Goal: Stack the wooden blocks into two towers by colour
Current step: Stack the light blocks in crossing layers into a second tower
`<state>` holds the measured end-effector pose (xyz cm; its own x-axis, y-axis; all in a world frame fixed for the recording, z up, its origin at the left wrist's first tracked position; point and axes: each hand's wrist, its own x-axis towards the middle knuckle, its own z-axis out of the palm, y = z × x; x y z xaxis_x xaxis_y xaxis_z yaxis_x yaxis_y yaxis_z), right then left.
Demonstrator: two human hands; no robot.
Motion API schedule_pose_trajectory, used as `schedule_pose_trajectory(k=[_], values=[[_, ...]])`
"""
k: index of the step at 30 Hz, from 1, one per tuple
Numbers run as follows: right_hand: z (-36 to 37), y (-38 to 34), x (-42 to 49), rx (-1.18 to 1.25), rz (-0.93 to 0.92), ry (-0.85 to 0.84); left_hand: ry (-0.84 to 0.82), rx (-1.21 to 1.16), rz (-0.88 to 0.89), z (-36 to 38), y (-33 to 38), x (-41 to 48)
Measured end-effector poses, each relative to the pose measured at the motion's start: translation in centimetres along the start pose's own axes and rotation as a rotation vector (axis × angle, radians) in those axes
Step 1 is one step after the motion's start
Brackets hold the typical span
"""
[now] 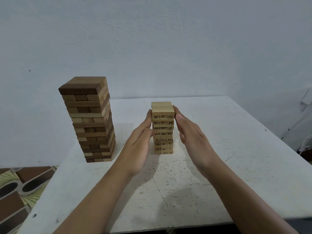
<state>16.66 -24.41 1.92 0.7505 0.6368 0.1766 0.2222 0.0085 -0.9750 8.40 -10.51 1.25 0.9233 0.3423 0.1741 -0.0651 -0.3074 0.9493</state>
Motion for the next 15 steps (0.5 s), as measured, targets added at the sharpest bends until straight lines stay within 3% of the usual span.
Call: schedule_pose_trajectory(k=[15], values=[[-0.14, -0.89, -0.52, -0.029, 0.023, 0.086, 0.083, -0.040, -0.020, -0.30, 0.58, -0.20]])
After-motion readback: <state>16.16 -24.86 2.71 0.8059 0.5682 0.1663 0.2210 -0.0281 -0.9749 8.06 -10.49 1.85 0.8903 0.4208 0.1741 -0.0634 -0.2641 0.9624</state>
